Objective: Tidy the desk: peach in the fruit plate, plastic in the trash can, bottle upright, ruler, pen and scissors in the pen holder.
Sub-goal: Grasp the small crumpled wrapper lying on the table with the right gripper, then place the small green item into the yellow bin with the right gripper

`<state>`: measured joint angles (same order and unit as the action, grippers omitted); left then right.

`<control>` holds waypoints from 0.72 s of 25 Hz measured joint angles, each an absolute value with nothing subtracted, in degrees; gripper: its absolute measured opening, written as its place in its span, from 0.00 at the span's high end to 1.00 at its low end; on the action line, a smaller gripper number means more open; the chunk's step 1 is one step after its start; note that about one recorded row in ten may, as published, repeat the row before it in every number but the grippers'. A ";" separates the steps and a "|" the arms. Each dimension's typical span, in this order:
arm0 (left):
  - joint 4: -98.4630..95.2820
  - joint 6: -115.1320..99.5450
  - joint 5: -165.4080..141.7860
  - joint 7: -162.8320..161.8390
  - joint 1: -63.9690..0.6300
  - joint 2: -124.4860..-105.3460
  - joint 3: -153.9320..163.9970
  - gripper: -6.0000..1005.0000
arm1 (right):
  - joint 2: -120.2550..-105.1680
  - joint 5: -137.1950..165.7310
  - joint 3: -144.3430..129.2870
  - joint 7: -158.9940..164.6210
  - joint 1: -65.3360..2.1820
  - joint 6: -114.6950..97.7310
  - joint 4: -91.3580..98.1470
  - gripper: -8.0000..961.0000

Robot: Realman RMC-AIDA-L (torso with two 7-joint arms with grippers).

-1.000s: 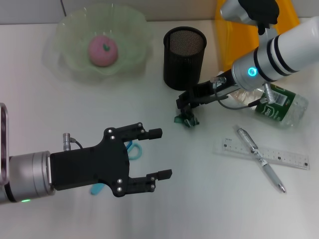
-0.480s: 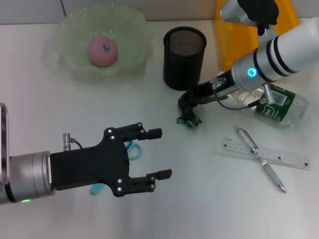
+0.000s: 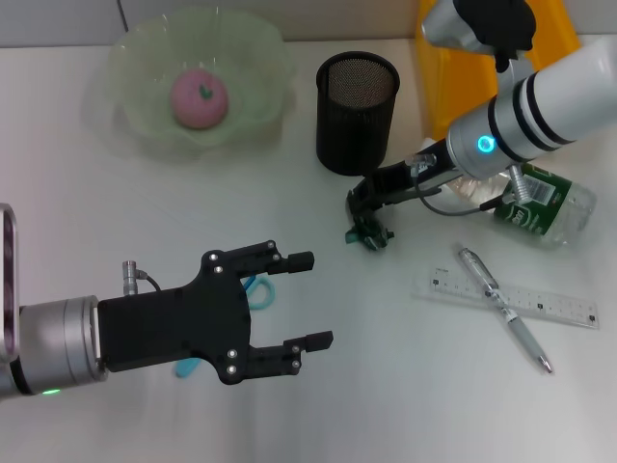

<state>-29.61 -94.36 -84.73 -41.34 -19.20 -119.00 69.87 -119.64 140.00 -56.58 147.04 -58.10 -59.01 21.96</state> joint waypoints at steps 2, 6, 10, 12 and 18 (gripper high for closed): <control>-29.61 -94.38 -84.73 -41.33 -19.22 -119.00 69.87 0.27 | -119.69 140.00 -56.77 147.04 -58.10 -58.97 21.96 0.79; -29.62 -94.39 -84.73 -41.31 -19.25 -119.00 69.86 0.27 | -119.72 138.87 -56.78 146.95 -57.79 -58.92 22.07 0.82; -29.62 -94.39 -84.73 -41.31 -19.25 -119.00 69.71 0.27 | -119.70 138.61 -56.73 146.86 -57.60 -58.97 22.37 0.85; -29.62 -94.40 -84.73 -41.31 -19.25 -119.00 69.66 0.27 | -119.68 138.60 -56.75 146.86 -57.59 -59.01 22.41 0.85; -29.62 -94.40 -84.73 -41.30 -19.23 -119.00 69.50 0.27 | -119.47 138.48 -56.44 146.11 -57.47 -59.96 22.71 0.88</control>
